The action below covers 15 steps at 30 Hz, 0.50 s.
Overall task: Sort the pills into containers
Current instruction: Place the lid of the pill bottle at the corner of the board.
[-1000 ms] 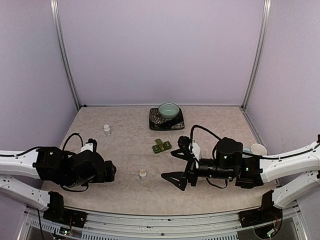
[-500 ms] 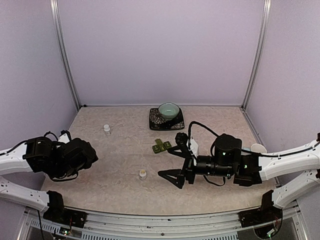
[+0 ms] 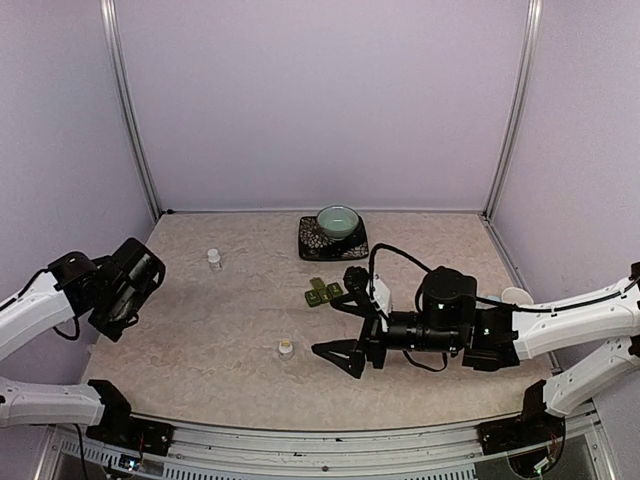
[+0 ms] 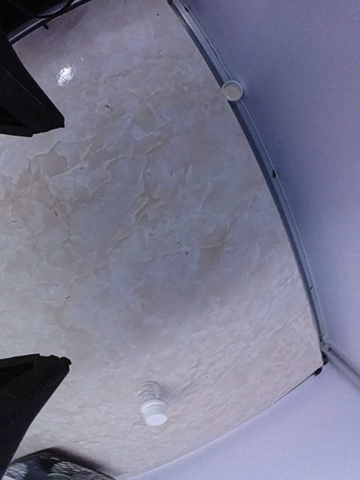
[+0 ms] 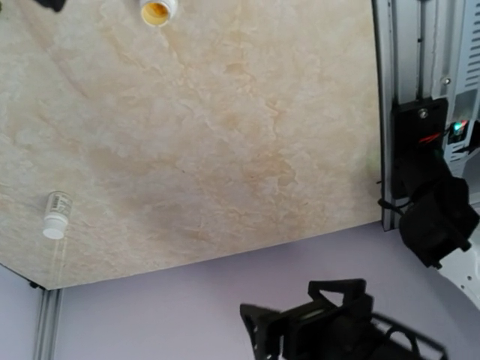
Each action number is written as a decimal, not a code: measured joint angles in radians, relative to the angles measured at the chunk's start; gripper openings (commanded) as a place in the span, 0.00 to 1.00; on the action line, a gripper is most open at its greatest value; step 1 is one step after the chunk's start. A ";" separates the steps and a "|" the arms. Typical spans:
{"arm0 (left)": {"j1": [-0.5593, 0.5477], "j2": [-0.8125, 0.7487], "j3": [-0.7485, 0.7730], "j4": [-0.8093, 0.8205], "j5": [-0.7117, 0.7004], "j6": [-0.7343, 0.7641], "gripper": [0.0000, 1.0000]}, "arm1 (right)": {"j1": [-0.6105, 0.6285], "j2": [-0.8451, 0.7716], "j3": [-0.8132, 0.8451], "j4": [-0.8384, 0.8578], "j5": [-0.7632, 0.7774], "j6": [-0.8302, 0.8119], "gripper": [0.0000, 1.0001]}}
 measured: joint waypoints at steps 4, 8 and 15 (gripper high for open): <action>0.237 -0.003 -0.009 0.065 0.057 0.045 0.96 | 0.000 0.012 0.016 -0.012 -0.013 0.000 1.00; 0.479 0.000 -0.056 0.147 0.115 0.112 0.96 | 0.000 0.014 0.031 -0.030 -0.022 0.000 1.00; 0.708 0.087 -0.117 0.225 0.146 0.211 0.97 | 0.000 0.014 0.043 -0.055 -0.035 -0.011 1.00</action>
